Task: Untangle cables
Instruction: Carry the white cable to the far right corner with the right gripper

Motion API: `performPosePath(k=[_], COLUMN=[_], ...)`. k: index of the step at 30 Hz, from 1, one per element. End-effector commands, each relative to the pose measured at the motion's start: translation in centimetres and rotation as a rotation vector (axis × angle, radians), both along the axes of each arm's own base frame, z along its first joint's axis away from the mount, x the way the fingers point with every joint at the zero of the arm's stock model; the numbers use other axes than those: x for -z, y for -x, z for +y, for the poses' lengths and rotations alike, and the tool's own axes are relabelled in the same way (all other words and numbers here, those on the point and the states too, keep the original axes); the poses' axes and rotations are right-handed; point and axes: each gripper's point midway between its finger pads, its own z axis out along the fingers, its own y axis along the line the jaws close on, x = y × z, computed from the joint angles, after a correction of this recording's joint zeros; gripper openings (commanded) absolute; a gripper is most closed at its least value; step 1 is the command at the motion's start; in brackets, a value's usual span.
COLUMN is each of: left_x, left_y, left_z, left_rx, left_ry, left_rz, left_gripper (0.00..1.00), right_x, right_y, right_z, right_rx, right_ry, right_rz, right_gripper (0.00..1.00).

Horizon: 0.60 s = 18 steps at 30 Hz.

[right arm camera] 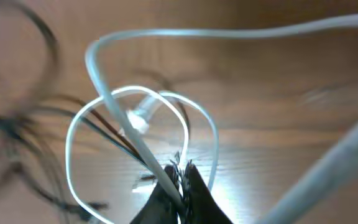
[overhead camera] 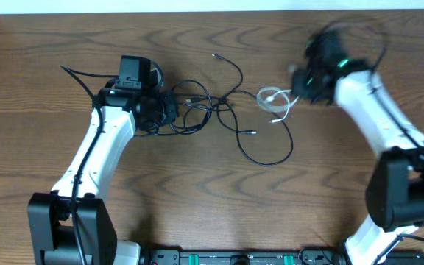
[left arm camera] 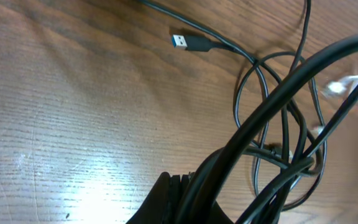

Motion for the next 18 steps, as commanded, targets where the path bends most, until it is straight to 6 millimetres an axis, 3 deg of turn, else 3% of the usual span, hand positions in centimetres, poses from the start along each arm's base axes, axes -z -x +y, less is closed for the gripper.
performPosePath(k=[1,4,11,13,14,18], left_x=[0.1,0.1,0.1,0.1,0.1,0.1], left_y=[-0.3,-0.3,-0.2,-0.2,-0.2,-0.2], left_z=[0.3,0.3,0.3,0.3,0.3,0.3], left_rx=[0.002,0.002,0.003,0.002,0.002,0.002], left_ry=[-0.017,-0.017,-0.018,-0.018,-0.018,-0.017], left_rz=[-0.004,-0.004,-0.004,-0.003,-0.003,-0.003], left_gripper=[0.08,0.08,0.08,0.08,0.08,0.08], right_x=[-8.8,-12.5,-19.9,-21.3,-22.3,-23.3], right_y=[-2.7,-4.2,-7.1,-7.4,-7.4,-7.2], right_z=[-2.8,-5.6,-16.0,-18.7,-21.5,-26.6], right_rx=[0.000,0.045,0.286,0.333,0.392,0.476], right_ry=[-0.020,0.003,0.165,0.198,0.229,0.278], right_rz=[-0.173,-0.267,-0.512,-0.567,-0.608,-0.667], right_gripper=[0.01,0.01,0.01,0.01,0.01,0.01])
